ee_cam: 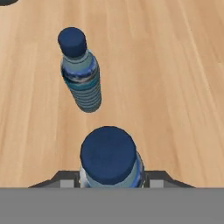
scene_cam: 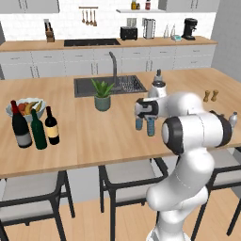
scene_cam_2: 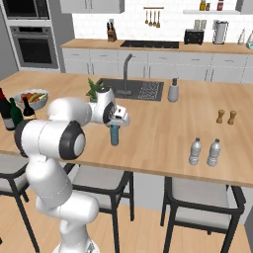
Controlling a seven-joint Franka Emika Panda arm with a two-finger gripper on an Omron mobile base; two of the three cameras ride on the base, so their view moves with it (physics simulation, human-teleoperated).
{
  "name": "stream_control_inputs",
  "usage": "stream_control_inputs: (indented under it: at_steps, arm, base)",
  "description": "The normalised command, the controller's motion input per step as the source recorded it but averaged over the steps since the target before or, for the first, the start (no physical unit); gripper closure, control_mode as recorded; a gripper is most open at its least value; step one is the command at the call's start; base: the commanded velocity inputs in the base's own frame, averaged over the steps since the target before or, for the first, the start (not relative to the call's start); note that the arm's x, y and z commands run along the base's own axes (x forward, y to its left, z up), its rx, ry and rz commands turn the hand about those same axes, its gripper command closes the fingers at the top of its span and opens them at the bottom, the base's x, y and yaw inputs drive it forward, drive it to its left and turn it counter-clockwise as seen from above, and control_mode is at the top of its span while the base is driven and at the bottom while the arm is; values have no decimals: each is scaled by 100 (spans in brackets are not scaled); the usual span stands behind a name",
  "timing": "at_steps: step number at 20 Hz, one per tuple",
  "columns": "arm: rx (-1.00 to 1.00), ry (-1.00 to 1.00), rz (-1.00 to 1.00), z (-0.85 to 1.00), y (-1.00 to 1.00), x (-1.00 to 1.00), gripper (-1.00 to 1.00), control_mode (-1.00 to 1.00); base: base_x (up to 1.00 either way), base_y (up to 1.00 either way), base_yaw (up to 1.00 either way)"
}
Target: Move the plastic bottles in the middle to the plastics group, and the glass bottles in the middle to the glass group.
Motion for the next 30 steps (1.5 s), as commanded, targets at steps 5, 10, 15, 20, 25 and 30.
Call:
stream_control_inputs:
  at_steps: [5, 10, 15, 20, 25, 30]
  arm:
    - [-11, 13, -2, 0, -86, 0, 100, -100]
    - [-9, 3, -8, -1, -88, -1, 100, -100]
    - [2, -13, -7, -19, -93, -9, 100, -100]
    - [7, -24, -1, 0, -69, -25, 100, -100]
    - [-2, -9, 0, 1, -34, -21, 100, -100]
    - [-5, 6, 0, 2, -17, 6, 100, -100]
  base:
    - [0, 0, 0]
    - [0, 0, 0]
    - [0, 0, 0]
    - [0, 0, 0]
    - [0, 0, 0]
    - [0, 0, 0]
